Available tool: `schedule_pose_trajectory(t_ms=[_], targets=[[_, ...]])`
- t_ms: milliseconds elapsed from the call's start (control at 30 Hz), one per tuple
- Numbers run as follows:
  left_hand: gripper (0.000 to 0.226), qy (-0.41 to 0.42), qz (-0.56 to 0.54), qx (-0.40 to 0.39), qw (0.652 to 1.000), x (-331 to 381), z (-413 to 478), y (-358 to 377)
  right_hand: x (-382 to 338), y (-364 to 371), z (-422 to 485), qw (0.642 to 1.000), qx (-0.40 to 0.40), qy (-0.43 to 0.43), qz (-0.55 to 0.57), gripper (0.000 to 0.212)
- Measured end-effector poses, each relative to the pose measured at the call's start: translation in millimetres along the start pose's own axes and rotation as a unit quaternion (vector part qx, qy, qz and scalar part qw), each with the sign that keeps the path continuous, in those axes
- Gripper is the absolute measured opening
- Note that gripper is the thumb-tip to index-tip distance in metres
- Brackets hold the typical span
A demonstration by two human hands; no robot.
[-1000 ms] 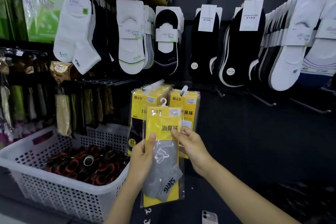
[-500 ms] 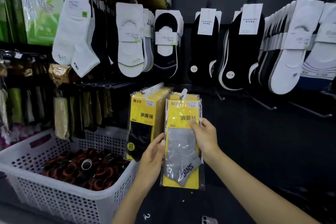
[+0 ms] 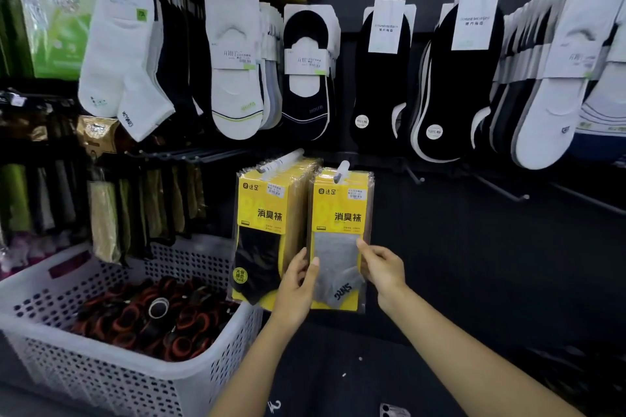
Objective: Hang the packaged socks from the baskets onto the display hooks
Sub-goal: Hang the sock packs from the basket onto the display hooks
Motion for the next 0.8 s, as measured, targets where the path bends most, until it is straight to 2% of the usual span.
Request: schedule_pose_trajectory(t_ms=[200, 367, 533, 667, 733, 800], targets=[[0.054, -0.051, 0.039, 0.013, 0.998, -55.4, -23.9, 4.1, 46.5, -37.6, -29.8, 0.999, -0.03, 0.016, -0.04, 0.011], [0.054, -0.13, 0.094, -0.01, 0.987, -123.6, -82.0, 18.0, 118.1, -69.3, -73.1, 0.991, -0.08, 0.073, -0.081, 0.005], [0.055, -0.242, 0.09, -0.01, 0.966, -186.7, -161.0, 41.4, 220.3, -105.5, -129.3, 0.965, -0.104, 0.198, -0.135, 0.009], [0.044, -0.318, 0.107, -0.037, 0.941, -237.3, -223.9, 60.8, 303.0, -144.0, -185.8, 0.943, -0.052, 0.291, -0.153, 0.011], [0.037, -0.37, 0.092, -0.059, 0.923, -261.5, -254.7, 65.6, 338.2, -163.9, -214.5, 0.916, -0.038, 0.362, -0.168, 0.018], [0.031, -0.409, 0.107, -0.096, 0.901, -281.6, -283.7, 67.0, 364.9, -182.9, -242.0, 0.893, -0.022, 0.415, -0.173, 0.014]])
Point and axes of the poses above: each hand's wrist, its own z-axis towards the middle knuckle, its own y-axis out of the palm, x = y × z, the point moved 5 cm from there along z, towards the middle knuckle, and after that the axes turned 8 degrees about -x, right-handed, at the moved point
